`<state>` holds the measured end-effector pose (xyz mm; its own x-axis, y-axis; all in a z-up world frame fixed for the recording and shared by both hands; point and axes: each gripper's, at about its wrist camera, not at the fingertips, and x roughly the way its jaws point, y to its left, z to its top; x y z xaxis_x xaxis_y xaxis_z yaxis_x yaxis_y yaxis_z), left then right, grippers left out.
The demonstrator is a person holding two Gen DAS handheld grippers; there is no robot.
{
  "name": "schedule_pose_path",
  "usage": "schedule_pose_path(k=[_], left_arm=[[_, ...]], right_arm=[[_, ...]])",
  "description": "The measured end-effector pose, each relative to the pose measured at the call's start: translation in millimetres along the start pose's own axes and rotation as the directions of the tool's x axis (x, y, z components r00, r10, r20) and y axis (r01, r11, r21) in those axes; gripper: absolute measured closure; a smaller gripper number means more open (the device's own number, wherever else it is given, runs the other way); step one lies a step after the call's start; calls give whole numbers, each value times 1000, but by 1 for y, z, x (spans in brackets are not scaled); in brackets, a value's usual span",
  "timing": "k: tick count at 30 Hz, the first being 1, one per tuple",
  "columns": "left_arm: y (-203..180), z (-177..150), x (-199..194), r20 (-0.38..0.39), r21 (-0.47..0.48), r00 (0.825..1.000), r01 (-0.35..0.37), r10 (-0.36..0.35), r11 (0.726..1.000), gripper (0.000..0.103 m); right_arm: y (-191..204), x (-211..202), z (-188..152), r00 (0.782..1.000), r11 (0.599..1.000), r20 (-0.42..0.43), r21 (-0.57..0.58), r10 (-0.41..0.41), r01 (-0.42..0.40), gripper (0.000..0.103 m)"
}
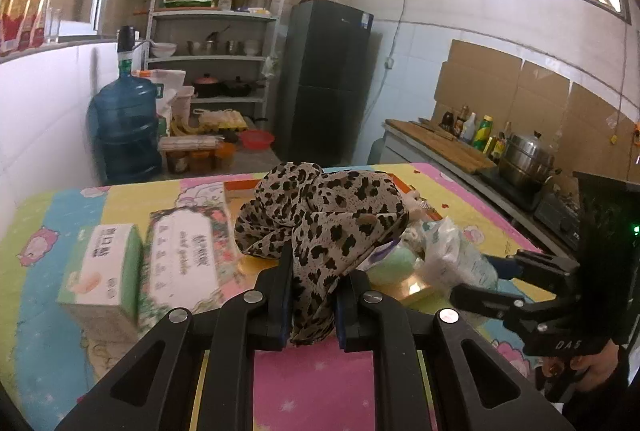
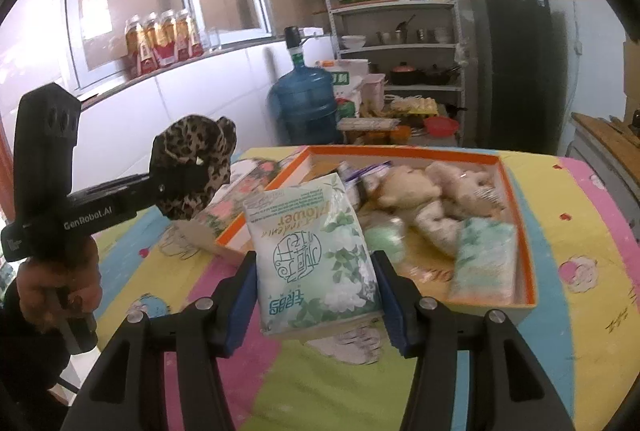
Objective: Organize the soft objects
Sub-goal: 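Carry the tissue pack and leopard scrunchie with both grippers over the box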
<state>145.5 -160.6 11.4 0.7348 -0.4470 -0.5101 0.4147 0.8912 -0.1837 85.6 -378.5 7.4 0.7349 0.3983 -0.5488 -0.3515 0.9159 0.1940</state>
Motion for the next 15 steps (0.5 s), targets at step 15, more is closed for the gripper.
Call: schedule_pose_path(k=[15], left_arm=[[-22,18,56,-25,14,999,-26,27,1000,87]], right_arm=[[-52,2,25,995,997,59,1,-79,79,48]])
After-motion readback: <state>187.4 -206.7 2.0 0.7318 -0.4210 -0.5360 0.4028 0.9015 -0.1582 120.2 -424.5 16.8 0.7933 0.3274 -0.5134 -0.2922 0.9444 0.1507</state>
